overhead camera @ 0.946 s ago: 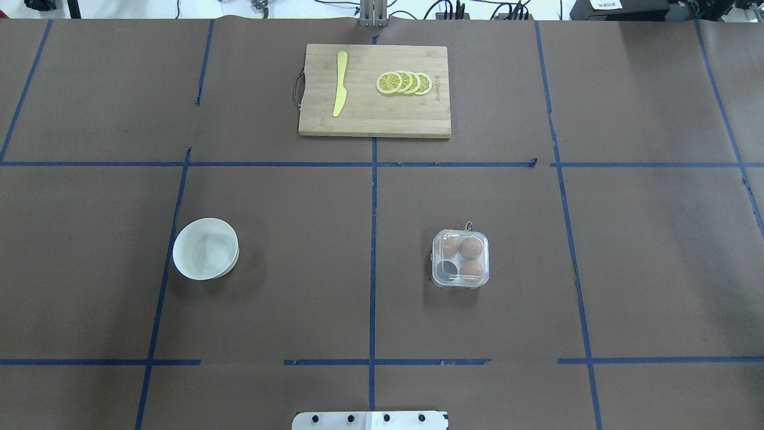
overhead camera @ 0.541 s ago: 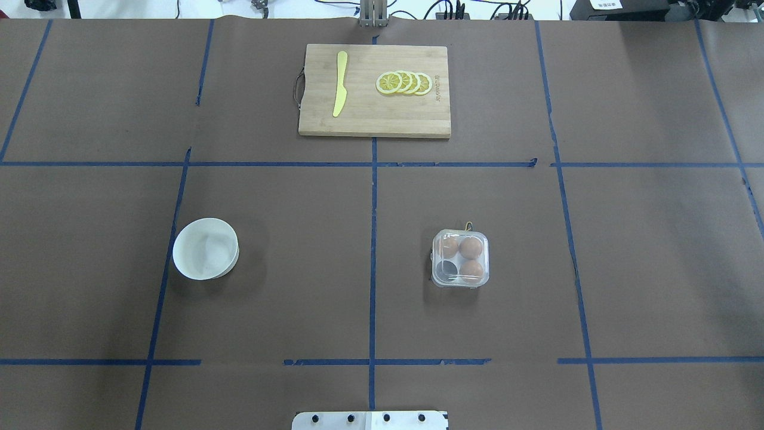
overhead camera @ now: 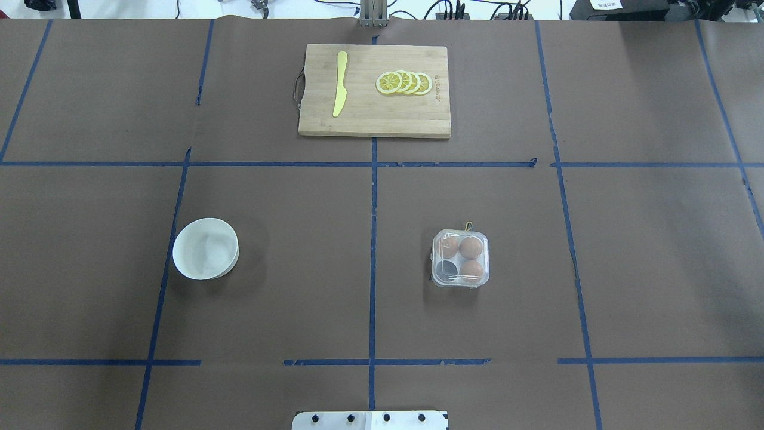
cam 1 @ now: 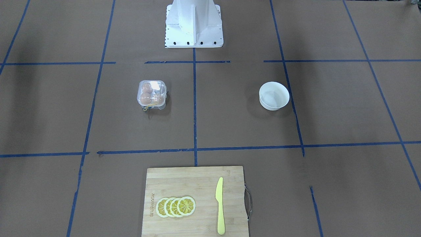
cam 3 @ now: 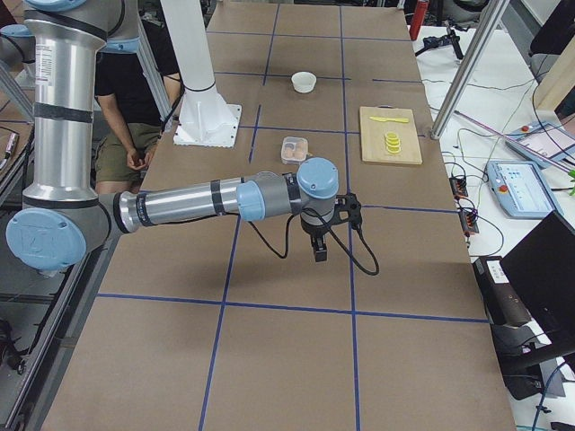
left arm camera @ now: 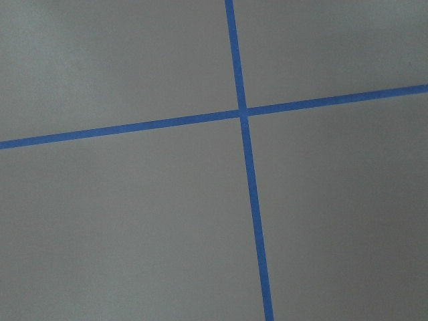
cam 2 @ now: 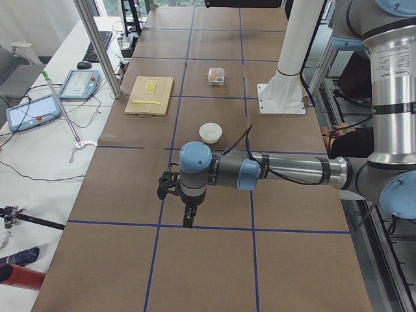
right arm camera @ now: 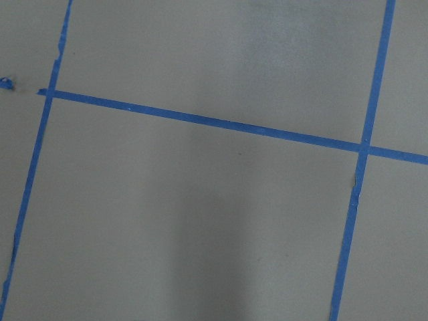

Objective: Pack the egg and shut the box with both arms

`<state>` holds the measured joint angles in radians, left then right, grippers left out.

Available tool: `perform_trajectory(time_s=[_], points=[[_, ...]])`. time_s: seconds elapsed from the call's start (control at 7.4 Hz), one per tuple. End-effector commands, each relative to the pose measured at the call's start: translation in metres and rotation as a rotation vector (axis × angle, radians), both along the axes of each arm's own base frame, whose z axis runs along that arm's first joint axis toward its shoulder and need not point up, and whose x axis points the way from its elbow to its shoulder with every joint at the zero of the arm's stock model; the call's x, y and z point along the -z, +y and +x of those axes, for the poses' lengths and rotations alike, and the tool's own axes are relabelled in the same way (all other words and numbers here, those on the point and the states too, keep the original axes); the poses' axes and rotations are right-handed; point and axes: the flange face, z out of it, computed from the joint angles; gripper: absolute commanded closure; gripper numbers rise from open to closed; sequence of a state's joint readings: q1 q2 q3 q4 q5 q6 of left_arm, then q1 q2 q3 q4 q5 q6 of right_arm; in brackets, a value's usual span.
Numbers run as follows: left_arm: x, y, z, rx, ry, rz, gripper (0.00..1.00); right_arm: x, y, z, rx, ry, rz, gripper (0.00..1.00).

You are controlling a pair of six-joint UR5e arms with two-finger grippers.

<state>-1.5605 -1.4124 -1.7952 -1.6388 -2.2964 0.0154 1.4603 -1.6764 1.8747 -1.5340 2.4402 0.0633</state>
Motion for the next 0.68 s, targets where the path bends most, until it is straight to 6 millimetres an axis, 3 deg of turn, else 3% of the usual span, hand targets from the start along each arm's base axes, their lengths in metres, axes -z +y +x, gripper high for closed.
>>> perform_trajectory(time_s=[0.0,0.27,0.54], points=[[0.001,0.001,0.0,0.0,0.0,-0.025,0.0,-0.002,-0.001,0.0,-0.001,0.007,-0.001,0.0],[0.022,0.005,-0.002,0.006,0.0,-0.045,0.0,-0.003,0.0,0.0,-0.002,0.002,-0.013,0.0],[0.02,0.006,-0.002,0.006,0.0,-0.057,0.0,-0.002,0.0,0.0,-0.006,0.0,-0.016,0.0]])
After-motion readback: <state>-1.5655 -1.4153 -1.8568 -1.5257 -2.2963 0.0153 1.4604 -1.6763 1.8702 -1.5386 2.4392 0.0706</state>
